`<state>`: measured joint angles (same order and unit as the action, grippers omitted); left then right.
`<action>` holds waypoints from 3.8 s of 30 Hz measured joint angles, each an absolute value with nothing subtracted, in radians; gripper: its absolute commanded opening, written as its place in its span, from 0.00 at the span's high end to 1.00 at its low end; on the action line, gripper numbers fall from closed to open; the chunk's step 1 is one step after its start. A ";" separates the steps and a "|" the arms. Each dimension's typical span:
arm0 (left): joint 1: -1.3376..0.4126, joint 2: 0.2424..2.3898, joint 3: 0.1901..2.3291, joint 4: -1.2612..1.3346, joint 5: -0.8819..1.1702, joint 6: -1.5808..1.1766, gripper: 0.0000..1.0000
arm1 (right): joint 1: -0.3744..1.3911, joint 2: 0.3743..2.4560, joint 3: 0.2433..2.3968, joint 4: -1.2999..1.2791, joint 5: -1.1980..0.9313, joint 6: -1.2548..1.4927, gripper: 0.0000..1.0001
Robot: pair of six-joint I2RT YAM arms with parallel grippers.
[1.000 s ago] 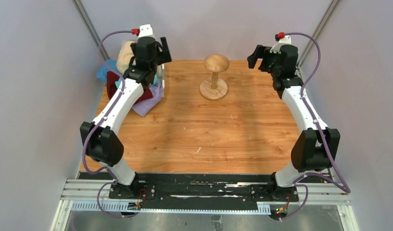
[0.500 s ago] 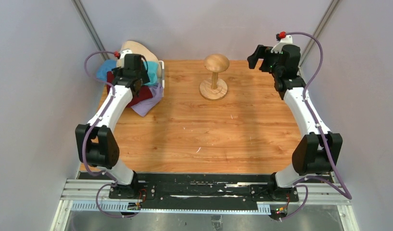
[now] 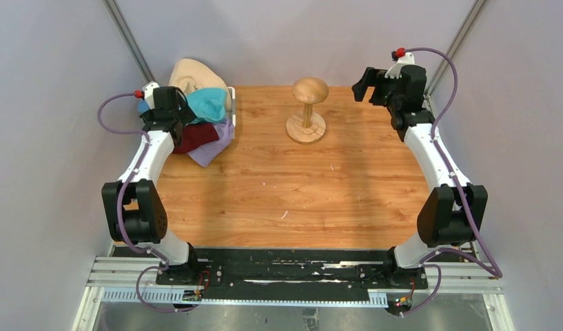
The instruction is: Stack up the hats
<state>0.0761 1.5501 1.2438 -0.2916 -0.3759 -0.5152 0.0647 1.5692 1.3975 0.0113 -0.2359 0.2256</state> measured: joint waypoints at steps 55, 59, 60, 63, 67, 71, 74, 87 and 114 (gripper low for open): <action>0.167 1.708 1.205 0.163 0.009 -0.513 1.00 | 0.065 1.569 1.398 -0.006 -0.239 0.221 0.03; 0.165 1.628 1.205 0.218 0.120 -0.569 1.00 | 0.065 1.569 1.398 -0.006 -0.243 0.221 0.03; 0.161 1.607 1.205 0.237 0.142 -0.582 1.00 | 0.065 1.569 1.398 -0.006 -0.244 0.221 0.03; 0.147 1.538 1.204 0.314 0.210 -0.632 1.00 | 0.065 1.569 1.398 -0.006 -0.244 0.221 0.03; 0.118 1.485 1.206 0.413 0.278 -0.705 1.00 | 0.065 1.569 1.398 -0.005 -0.247 0.221 0.03; 0.078 1.485 1.236 0.480 0.321 -0.794 1.00 | 0.067 1.569 1.398 -0.004 -0.258 0.221 0.04; 0.035 1.500 1.280 0.516 0.337 -0.850 1.00 | 0.077 1.567 1.398 -0.002 -0.265 0.221 0.04; -0.117 1.698 1.418 0.853 0.350 -1.095 1.00 | 0.128 1.539 1.398 0.038 -0.321 0.229 0.05; -0.270 2.159 1.824 1.384 0.263 -1.453 1.00 | 0.191 1.552 1.437 0.031 -0.270 0.182 0.03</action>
<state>-0.2699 2.1593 1.8236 1.3842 0.2630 -1.4528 0.1913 1.5520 1.4372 0.0315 -0.2695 0.1822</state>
